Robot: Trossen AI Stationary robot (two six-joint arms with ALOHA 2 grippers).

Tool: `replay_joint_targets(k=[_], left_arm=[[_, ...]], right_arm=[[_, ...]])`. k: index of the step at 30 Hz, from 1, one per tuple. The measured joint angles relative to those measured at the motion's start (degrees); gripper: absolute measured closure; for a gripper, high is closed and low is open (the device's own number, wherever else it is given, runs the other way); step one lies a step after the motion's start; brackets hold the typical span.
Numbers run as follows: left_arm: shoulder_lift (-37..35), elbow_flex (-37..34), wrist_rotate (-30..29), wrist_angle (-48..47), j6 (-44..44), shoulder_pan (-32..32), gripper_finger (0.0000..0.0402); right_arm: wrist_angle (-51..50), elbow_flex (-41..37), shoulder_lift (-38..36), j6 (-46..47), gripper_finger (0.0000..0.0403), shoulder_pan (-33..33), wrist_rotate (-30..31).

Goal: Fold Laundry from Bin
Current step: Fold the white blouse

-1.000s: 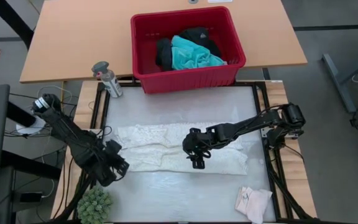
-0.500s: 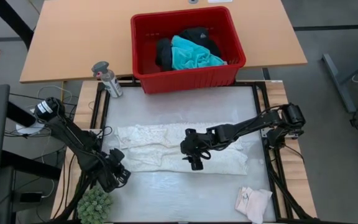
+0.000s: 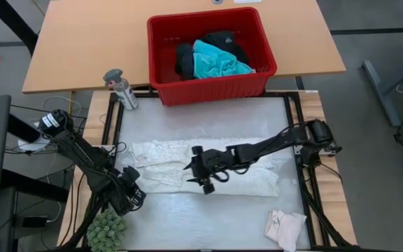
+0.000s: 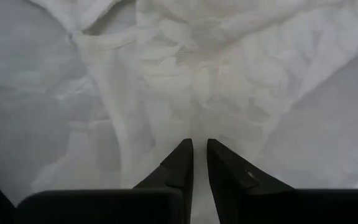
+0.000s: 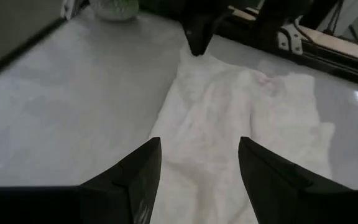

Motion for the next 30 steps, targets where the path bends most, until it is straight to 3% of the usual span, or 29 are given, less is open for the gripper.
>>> replay_joint_targets(k=[4, 14, 18, 30], left_arm=[[-0.01, 0.00, -0.19, 0.06, 0.15, 0.00, 0.0381], [0.00, 0.00, -0.72, 0.48, 0.29, 0.04, 0.0386], [0.00, 0.00, -0.72, 0.90, 0.53, 0.04, 0.0386], [0.00, 0.00, -0.63, 0.88, 1.92, 0.04, 0.0386]], right_arm=[[-1.21, 6.77, 5.61, -7.23, 0.0165, 1.10, 1.86], [-20.11, 25.23, 18.50, -17.71, 0.0165, 2.06, 0.66], [-22.97, 27.69, 21.81, -18.90, 0.0165, 2.33, 0.66], [-24.58, 27.98, 22.67, -21.11, 0.0196, 2.47, 3.74]])
